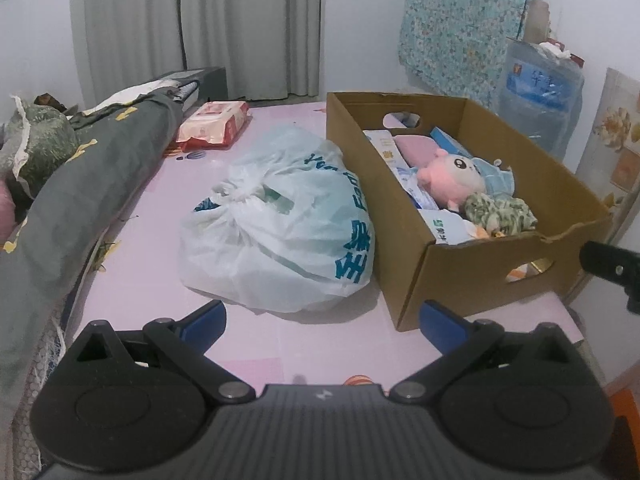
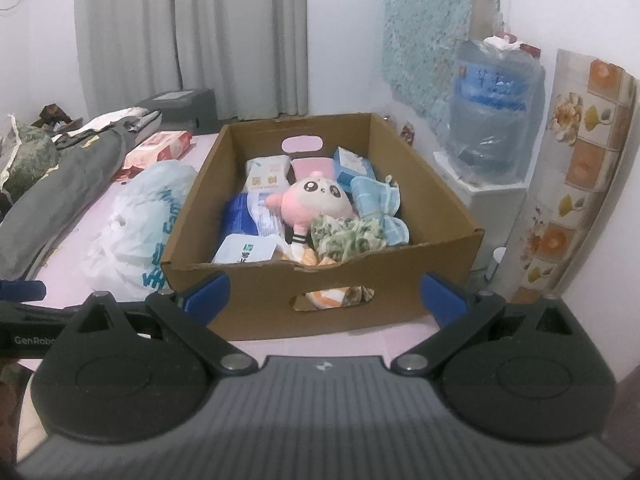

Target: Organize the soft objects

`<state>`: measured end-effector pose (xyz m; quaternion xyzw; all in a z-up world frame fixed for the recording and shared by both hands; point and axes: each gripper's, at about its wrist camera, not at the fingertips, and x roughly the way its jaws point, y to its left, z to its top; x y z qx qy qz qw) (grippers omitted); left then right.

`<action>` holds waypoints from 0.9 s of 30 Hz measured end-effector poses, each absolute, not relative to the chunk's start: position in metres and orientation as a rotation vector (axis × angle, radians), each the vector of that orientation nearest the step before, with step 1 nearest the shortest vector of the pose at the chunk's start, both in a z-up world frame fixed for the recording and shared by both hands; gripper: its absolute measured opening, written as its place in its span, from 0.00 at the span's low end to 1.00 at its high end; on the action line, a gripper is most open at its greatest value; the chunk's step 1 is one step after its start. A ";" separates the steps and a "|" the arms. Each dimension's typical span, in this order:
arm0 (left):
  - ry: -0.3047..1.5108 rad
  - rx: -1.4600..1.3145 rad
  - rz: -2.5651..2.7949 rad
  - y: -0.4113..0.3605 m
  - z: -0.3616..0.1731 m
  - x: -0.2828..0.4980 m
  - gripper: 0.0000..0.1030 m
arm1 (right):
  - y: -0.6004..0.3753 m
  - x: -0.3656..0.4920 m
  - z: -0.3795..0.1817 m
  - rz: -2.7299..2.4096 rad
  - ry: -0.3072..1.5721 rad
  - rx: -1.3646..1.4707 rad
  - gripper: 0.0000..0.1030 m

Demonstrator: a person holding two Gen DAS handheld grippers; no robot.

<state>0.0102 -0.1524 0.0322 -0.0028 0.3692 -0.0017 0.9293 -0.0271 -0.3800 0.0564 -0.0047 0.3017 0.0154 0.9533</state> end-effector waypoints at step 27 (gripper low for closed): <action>0.742 -0.003 0.041 -0.152 0.038 0.015 1.00 | -0.355 -0.007 0.049 0.191 0.698 0.016 0.99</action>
